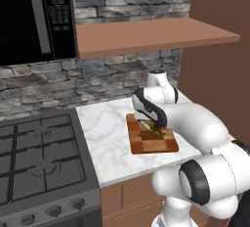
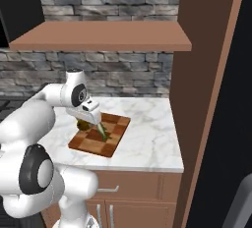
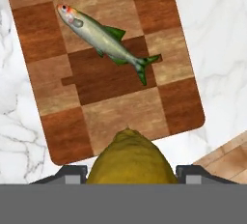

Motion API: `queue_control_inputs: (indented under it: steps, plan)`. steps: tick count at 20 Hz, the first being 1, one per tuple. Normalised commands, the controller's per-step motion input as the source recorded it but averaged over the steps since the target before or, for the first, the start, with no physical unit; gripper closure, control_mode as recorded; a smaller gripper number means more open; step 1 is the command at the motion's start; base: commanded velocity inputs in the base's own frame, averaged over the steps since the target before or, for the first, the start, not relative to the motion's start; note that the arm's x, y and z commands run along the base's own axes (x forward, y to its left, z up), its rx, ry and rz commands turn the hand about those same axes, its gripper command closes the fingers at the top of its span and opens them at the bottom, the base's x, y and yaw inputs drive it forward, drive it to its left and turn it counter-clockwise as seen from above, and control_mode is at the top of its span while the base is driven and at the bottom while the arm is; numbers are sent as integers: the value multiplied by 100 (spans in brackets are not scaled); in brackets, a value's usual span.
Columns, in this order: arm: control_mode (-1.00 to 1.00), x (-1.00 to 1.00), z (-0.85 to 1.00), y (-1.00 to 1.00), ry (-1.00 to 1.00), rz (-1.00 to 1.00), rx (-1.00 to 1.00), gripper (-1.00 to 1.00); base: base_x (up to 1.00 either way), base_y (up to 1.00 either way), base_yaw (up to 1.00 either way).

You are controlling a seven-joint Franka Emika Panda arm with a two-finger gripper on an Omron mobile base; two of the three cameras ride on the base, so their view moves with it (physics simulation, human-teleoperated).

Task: Retrieve a lemon from the fridge and place it on the cutting board with the fish.

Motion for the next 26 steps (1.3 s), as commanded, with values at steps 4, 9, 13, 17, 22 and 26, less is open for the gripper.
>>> queue_control_inputs:
  steps: [4,9,13,17,22,26]
  plan:
    - [-100,16,-51,13,-3,-3,1,100,0,0,0]
    - [-100,14,-45,20,-9,-3,0,100,0,0,0]
    - [-100,10,-40,6,-11,-7,0,100,0,0,0]
    - [-100,0,-56,-4,-7,-12,0,100,0,0,0]
    - [-100,7,-32,1,-15,-5,0,100,0,0,0]
    - [-100,19,-14,1,-17,0,0,100,0,0,0]
